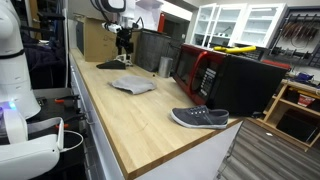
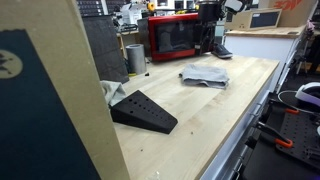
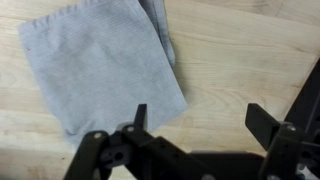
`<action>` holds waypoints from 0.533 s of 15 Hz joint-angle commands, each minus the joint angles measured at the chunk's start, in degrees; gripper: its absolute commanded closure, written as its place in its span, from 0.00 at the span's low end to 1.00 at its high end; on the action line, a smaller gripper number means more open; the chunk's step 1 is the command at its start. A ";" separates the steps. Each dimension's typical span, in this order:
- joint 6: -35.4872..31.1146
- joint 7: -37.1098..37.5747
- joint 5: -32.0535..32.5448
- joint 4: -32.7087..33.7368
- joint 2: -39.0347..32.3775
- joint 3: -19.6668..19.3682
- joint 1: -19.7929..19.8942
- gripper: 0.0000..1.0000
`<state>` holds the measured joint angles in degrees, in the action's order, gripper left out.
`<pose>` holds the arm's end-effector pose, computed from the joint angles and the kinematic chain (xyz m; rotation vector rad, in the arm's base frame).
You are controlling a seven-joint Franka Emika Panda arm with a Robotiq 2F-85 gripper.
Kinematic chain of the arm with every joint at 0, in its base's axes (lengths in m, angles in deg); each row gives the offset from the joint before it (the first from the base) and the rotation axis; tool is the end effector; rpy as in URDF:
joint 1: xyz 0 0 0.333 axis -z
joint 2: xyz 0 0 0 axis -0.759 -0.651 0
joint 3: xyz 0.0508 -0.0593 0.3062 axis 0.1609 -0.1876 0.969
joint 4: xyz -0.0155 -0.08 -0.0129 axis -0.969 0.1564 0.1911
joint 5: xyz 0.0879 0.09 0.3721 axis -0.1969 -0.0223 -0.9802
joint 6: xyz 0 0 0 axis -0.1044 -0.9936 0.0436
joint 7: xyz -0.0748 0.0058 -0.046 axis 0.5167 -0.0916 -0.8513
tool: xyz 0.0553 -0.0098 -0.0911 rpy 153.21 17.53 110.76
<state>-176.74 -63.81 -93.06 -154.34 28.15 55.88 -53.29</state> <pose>0.4495 0.0737 0.3885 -3.0704 -0.2509 -0.1508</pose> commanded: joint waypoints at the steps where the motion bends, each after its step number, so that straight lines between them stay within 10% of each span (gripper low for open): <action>1: 2.92 7.01 7.59 -2.55 6.18 1.34 0.76 0.00; 8: 5.39 3.16 6.83 -1.57 8.99 -1.91 0.35 0.00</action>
<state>-171.48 -60.72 -86.26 -156.01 37.17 53.98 -52.89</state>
